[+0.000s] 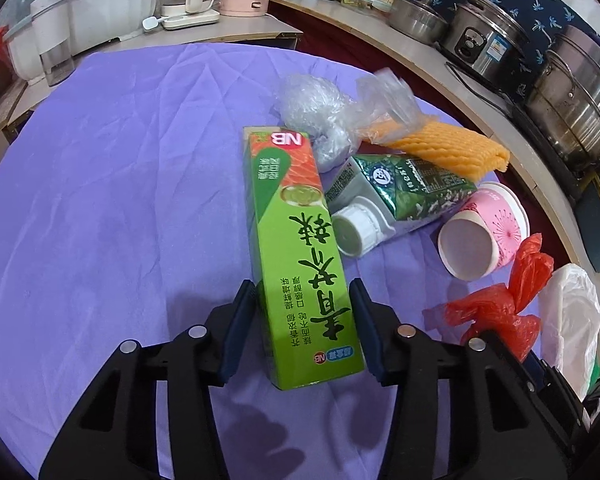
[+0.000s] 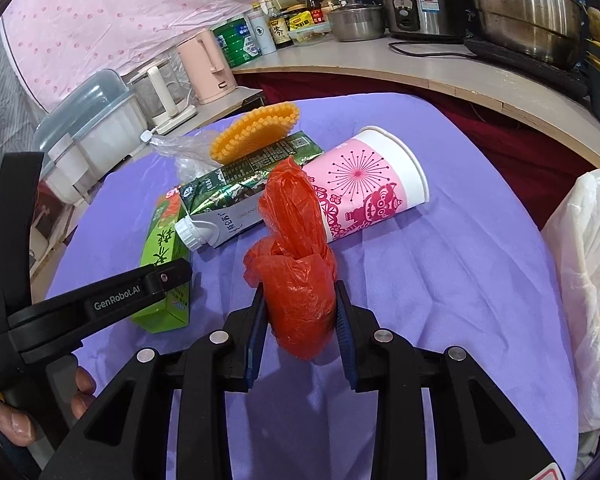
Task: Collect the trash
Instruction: 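Carry the green box and red bag over the trash bin with both tools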
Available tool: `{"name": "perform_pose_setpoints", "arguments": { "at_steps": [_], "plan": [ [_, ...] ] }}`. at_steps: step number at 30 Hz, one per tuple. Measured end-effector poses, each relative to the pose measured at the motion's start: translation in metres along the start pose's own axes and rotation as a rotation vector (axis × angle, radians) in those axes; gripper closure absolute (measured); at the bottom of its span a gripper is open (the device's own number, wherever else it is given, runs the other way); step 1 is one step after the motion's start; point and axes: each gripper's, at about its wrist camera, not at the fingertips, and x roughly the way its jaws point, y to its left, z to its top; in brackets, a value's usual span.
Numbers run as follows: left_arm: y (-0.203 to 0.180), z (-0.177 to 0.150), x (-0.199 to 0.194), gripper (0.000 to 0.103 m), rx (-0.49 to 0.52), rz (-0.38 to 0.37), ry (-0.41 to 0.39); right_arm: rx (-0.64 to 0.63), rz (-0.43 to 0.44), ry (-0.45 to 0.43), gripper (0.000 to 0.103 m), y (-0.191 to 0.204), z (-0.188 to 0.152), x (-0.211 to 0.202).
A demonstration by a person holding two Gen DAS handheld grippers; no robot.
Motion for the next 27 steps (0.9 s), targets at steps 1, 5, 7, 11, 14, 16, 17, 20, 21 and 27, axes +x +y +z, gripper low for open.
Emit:
{"name": "perform_pose_setpoints", "arguments": {
  "at_steps": [1,5,7,11,14,16,17,20,21,27],
  "plan": [
    [0.0,-0.002,-0.005,0.057,0.002,-0.001,-0.006,0.0,0.001,-0.003,0.073,0.0,0.0,-0.003],
    [-0.002,-0.009,-0.022,0.058,0.008,-0.002,-0.021,0.003,0.008,-0.026,0.073,-0.001,-0.004,-0.021],
    [-0.003,-0.014,-0.034,0.058,0.01,-0.004,-0.035,0.003,0.01,-0.038,0.073,-0.001,-0.005,-0.03],
    [-0.005,-0.022,-0.063,0.059,0.019,-0.012,-0.065,0.002,0.015,-0.067,0.073,-0.001,-0.009,-0.053],
    [-0.009,-0.029,-0.086,0.059,0.033,-0.025,-0.093,0.001,0.019,-0.095,0.073,-0.002,-0.012,-0.072],
    [-0.012,-0.034,-0.099,0.059,0.043,-0.033,-0.109,0.001,0.02,-0.111,0.073,-0.004,-0.015,-0.085],
    [-0.014,-0.036,-0.106,0.059,0.05,-0.037,-0.117,0.001,0.019,-0.118,0.073,-0.004,-0.016,-0.091],
    [-0.023,-0.044,-0.128,0.059,0.064,-0.056,-0.144,-0.001,0.017,-0.143,0.073,-0.007,-0.019,-0.11],
    [-0.025,-0.046,-0.134,0.059,0.066,-0.062,-0.15,0.0,0.016,-0.151,0.073,-0.008,-0.021,-0.117],
    [-0.047,-0.057,-0.165,0.059,0.107,-0.101,-0.191,0.009,0.002,-0.201,0.073,-0.019,-0.028,-0.153]
  ]
}}
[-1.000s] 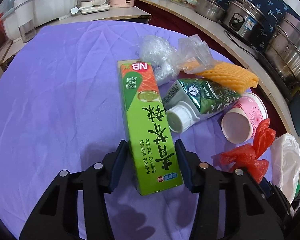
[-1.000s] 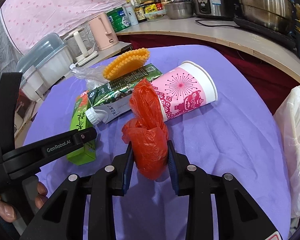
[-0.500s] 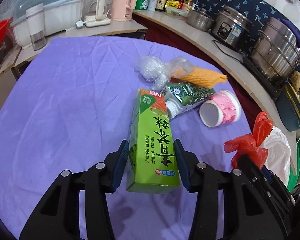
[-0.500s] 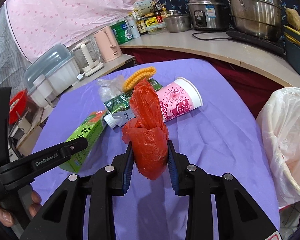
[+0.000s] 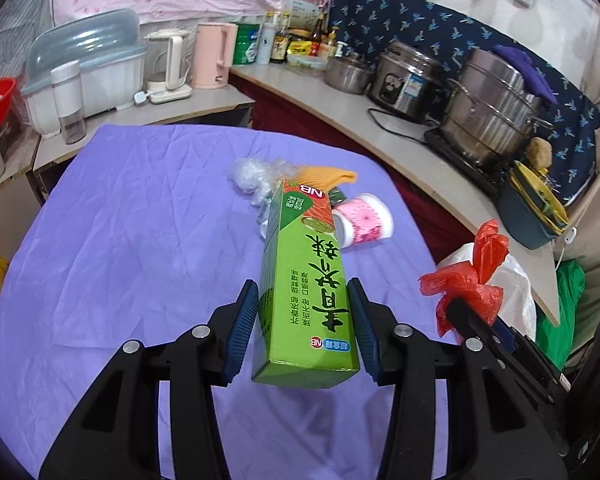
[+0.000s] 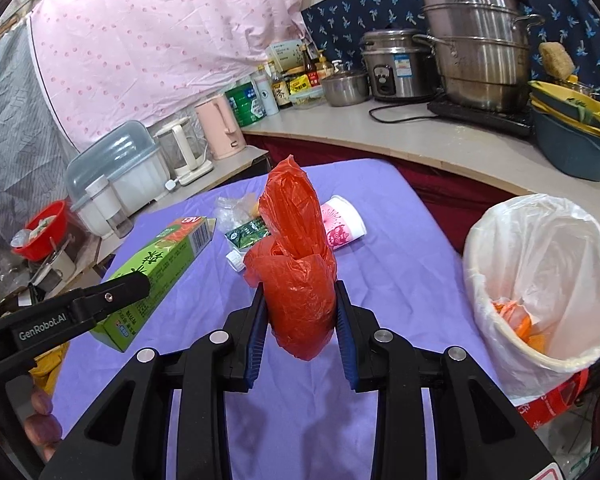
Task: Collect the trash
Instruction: 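Carry the green box and red bag over the trash bin with both tools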
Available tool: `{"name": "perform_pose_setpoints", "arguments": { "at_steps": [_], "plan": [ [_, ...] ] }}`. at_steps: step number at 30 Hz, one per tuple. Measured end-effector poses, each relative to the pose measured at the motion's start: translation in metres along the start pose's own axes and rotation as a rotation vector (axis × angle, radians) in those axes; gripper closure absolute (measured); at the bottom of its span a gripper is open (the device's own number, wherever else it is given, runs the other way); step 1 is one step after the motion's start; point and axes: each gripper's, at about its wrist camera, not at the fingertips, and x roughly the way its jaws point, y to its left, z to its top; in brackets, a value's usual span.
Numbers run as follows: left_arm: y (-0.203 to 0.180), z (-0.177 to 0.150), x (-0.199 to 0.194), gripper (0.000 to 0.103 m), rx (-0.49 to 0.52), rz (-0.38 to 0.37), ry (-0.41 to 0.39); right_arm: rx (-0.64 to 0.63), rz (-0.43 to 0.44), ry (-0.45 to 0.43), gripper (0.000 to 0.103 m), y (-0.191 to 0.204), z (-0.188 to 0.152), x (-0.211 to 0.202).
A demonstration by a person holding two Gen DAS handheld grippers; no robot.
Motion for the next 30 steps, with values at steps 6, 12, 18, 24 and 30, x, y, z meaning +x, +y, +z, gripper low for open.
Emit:
{"name": "perform_pose_setpoints", "arguments": {
  "at_steps": [6,12,18,24,30],
  "plan": [
    [-0.03,-0.003,-0.023,0.059,0.048,-0.039,-0.033,0.017,-0.022,-0.048,0.073,-0.016,0.001,-0.032],
    [-0.058,-0.011,-0.033,0.059,0.096,-0.077,-0.039,0.038,-0.053,-0.078,0.073,-0.037,-0.001,-0.057],
    [-0.087,-0.02,-0.034,0.059,0.135,-0.116,-0.026,0.07,-0.096,-0.092,0.073,-0.062,-0.004,-0.071],
    [-0.12,-0.026,-0.028,0.059,0.178,-0.157,-0.009,0.122,-0.139,-0.102,0.073,-0.095,-0.007,-0.082],
    [-0.156,-0.033,-0.019,0.059,0.223,-0.202,0.006,0.165,-0.184,-0.109,0.073,-0.129,-0.009,-0.09]
  ]
}}
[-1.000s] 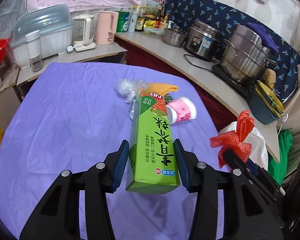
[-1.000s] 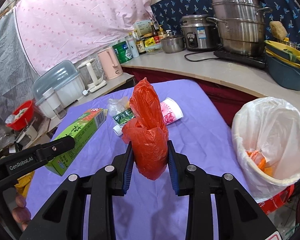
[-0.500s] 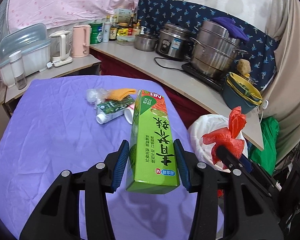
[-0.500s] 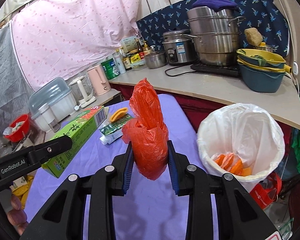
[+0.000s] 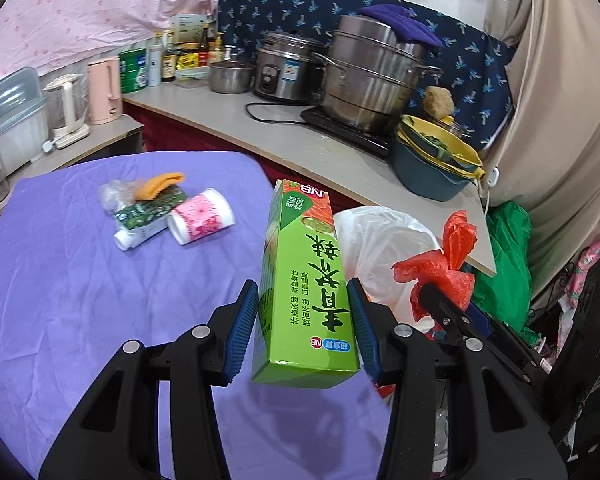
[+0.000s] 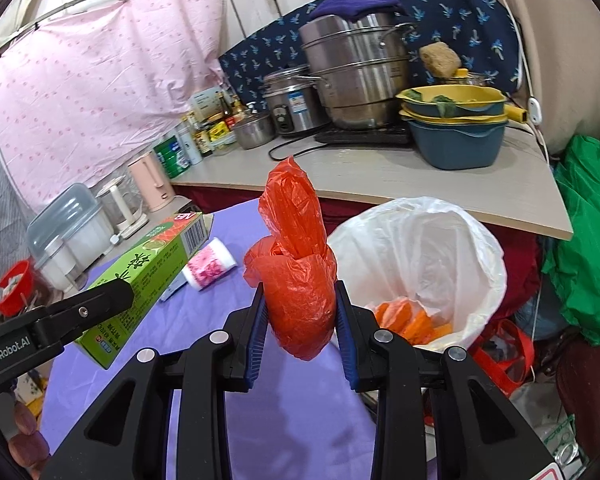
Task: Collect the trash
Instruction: 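Carry the green box and red bag over the trash bin with both tools, then open both tools over the bin to drop the green box and red bag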
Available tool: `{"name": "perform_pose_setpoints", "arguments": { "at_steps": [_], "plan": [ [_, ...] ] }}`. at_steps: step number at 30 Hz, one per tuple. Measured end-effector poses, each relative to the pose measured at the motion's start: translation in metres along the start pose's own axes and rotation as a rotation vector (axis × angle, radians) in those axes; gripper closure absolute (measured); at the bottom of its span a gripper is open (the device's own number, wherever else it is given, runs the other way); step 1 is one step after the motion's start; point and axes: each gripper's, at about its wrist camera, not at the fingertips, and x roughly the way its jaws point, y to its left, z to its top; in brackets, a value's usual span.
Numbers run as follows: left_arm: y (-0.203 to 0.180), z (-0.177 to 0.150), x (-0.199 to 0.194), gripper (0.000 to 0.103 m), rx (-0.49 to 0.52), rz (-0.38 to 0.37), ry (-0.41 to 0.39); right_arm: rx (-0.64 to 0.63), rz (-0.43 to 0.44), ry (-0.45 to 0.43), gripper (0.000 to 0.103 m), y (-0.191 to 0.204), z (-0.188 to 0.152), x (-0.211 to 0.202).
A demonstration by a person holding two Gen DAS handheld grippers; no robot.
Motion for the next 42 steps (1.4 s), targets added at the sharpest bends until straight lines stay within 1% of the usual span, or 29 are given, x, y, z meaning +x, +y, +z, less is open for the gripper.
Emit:
{"name": "perform_pose_setpoints", "arguments": {
  "at_steps": [8,21,31,42],
  "plan": [
    [-0.04,0.006,0.027,0.059,0.045,-0.044,0.024,0.052,-0.055,0.0,0.073,-0.042,0.005,0.008],
    [-0.08,0.011,0.075,0.059,0.087,-0.082,0.071,0.099,-0.115,0.014,0.073,-0.092,0.016,0.033],
    [-0.094,0.015,0.108,0.059,0.097,-0.091,0.099,0.107,-0.144,0.047,0.073,-0.116,0.019,0.061],
    [-0.098,0.02,0.134,0.059,0.106,-0.086,0.119,0.115,-0.159,0.063,0.072,-0.125,0.021,0.08]
  ]
}}
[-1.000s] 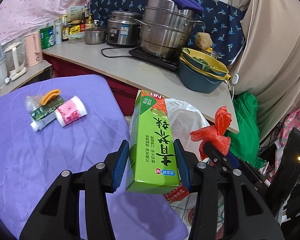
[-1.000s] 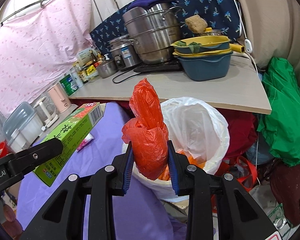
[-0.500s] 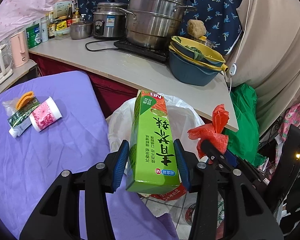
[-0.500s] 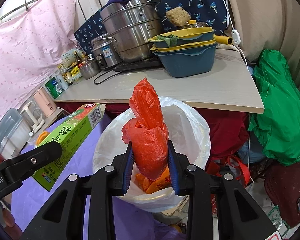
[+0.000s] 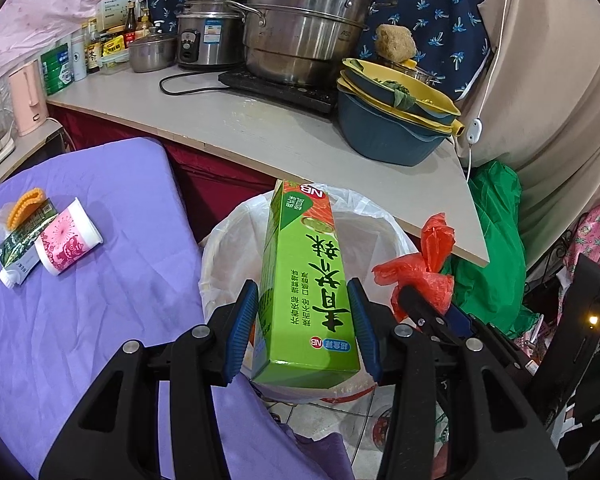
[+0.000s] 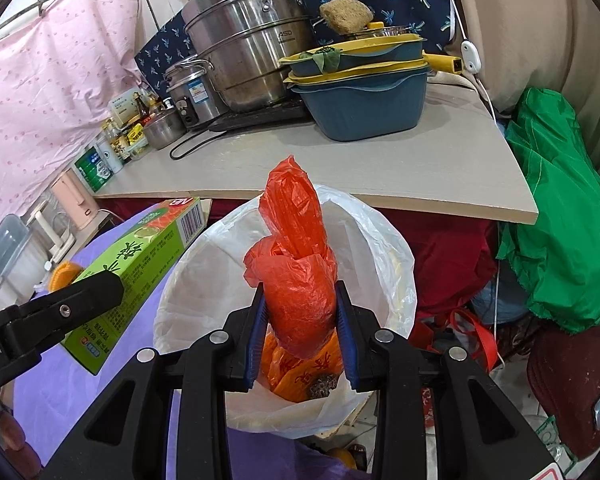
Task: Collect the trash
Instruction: 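Open both tools over the bin to drop the green box and red bag, then withdraw both tools from the bin toward the milk carton and pink cup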
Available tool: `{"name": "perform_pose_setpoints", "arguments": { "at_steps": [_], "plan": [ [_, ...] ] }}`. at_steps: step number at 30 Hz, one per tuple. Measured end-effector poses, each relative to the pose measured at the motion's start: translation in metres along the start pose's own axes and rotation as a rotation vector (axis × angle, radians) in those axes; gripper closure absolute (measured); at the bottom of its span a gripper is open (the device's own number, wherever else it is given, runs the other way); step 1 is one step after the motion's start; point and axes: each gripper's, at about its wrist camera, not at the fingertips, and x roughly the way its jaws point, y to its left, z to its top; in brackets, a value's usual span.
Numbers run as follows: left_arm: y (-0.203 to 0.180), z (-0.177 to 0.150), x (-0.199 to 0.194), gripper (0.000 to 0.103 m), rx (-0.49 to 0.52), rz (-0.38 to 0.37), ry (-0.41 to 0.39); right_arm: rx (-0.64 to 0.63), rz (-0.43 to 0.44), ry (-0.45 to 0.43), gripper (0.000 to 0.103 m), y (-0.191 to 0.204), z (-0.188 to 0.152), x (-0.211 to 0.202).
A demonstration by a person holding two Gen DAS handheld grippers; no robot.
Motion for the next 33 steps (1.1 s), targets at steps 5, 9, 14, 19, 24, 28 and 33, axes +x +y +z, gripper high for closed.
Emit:
{"name": "perform_pose_setpoints", "arguments": {
  "at_steps": [5,9,14,19,24,28,33],
  "plan": [
    [0.0,0.003,0.006,0.059,-0.003,0.003,0.006,-0.004,-0.003,0.001,0.071,0.003,0.002,0.005],
    [0.002,0.003,0.009,0.058,-0.014,0.011,0.005,0.008,-0.009,-0.016,0.054,0.004,0.003,0.004],
    [0.006,0.007,0.009,0.048,-0.021,0.019,0.0,0.011,-0.006,-0.036,0.049,0.007,0.008,-0.001],
    [0.013,0.008,0.003,0.045,-0.032,0.032,-0.011,0.001,0.002,-0.046,0.049,0.015,0.011,-0.007],
    [0.027,0.009,-0.01,0.045,-0.052,0.05,-0.027,-0.016,0.015,-0.055,0.048,0.029,0.011,-0.014],
    [0.041,0.009,-0.025,0.044,-0.071,0.067,-0.044,-0.037,0.034,-0.059,0.048,0.045,0.009,-0.02],
    [0.066,0.007,-0.045,0.044,-0.105,0.098,-0.07,-0.082,0.066,-0.063,0.045,0.076,0.005,-0.028]
  ]
}}
